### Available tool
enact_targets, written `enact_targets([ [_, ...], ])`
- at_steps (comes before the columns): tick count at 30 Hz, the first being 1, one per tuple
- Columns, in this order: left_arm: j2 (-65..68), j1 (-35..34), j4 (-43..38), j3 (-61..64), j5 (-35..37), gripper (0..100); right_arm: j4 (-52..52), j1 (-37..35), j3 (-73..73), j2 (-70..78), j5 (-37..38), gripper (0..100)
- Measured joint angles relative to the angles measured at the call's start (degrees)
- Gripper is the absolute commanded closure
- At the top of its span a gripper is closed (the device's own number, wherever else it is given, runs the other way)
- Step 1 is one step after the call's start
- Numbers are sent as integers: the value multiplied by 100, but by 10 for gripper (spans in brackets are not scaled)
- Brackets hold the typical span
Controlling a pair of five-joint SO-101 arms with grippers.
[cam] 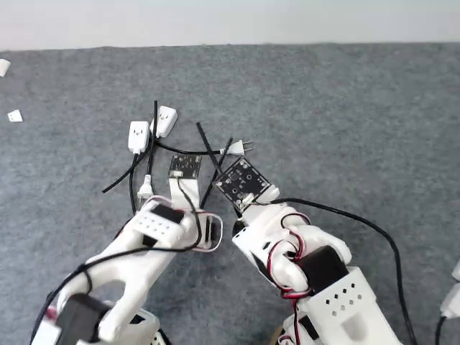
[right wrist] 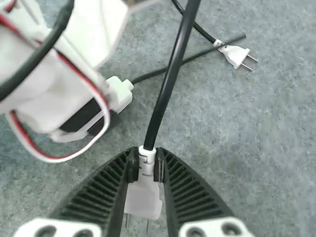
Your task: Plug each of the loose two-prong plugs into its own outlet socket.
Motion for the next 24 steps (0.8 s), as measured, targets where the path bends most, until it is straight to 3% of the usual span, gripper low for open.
enact_targets([
  [6, 642, 18, 158, -695, 97, 866, 0, 343, 0, 0, 0, 990],
  [15, 668, 18, 158, -756, 290, 574, 0, 325, 0, 0, 0, 990],
  [24, 624, 0, 343, -756, 431, 563, 0, 325, 0, 0, 0, 990],
])
